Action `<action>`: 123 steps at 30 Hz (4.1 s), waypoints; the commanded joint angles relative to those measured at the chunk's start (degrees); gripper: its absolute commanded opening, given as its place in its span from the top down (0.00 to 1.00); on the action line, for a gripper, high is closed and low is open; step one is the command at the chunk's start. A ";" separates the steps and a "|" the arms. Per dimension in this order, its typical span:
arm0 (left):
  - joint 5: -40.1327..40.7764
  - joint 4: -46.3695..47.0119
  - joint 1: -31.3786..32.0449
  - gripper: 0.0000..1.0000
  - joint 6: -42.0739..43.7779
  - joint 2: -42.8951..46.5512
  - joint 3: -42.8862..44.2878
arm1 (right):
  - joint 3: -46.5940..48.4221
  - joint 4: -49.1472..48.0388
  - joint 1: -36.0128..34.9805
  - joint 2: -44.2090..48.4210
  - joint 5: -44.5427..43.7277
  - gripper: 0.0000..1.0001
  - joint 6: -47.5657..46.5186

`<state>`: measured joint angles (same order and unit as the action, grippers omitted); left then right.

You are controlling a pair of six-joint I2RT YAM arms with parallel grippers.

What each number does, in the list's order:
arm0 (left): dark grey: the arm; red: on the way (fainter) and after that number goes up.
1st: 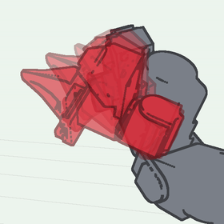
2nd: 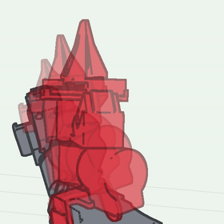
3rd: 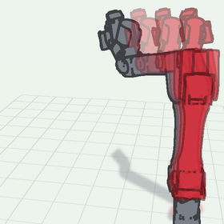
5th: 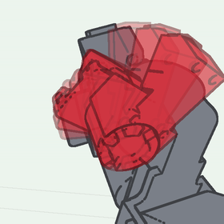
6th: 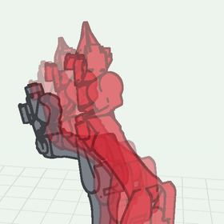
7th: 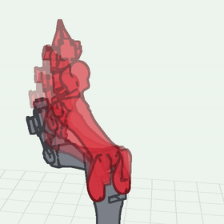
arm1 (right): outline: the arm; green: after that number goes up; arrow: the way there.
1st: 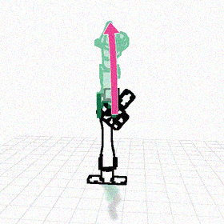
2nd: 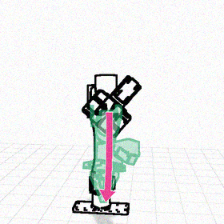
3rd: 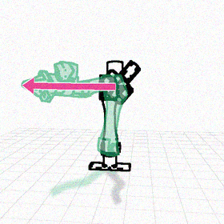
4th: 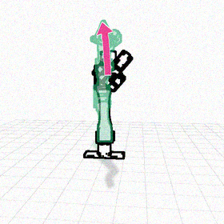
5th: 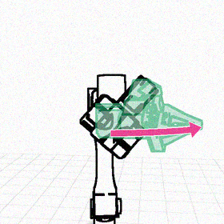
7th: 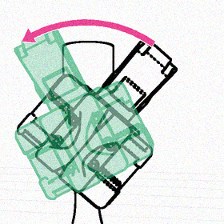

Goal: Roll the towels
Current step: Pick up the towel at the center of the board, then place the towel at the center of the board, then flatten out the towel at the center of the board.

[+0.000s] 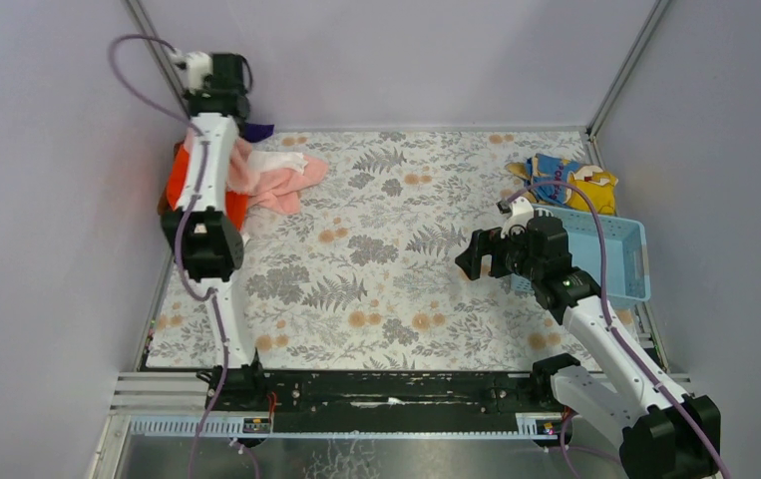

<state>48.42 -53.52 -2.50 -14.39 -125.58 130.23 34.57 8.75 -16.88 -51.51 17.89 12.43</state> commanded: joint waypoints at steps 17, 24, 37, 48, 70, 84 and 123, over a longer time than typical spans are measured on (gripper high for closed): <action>-50.12 10.40 -21.71 0.96 -21.10 20.53 8.39 | 0.99 0.03 -0.41 2.13 1.59 0.00 -0.56; -71.55 18.29 -20.92 0.95 -22.00 23.75 6.12 | 1.27 0.00 -0.37 3.08 0.94 0.00 -0.65; -89.49 30.30 4.03 0.91 -29.05 35.28 -1.20 | 4.67 2.67 -0.41 6.98 -2.10 0.00 -0.72; -86.97 26.94 16.39 0.85 -18.14 47.12 -20.10 | 7.13 6.21 -0.39 12.19 -7.11 0.00 -1.12; -38.60 13.15 7.97 0.23 -16.58 59.88 -67.35 | 12.59 -3.88 -0.36 -19.44 -3.90 0.09 3.35; -49.80 17.44 13.64 0.17 -20.77 49.78 -74.69 | 39.49 -3.26 -0.59 -58.40 -6.67 0.29 3.33; -28.14 10.35 7.51 0.96 -16.82 37.76 -53.77 | 48.77 15.60 4.90 -41.25 -23.12 0.96 -4.46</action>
<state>8.51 -37.19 9.47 -35.16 -93.17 70.28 82.39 23.40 -14.98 -100.66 -3.66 8.88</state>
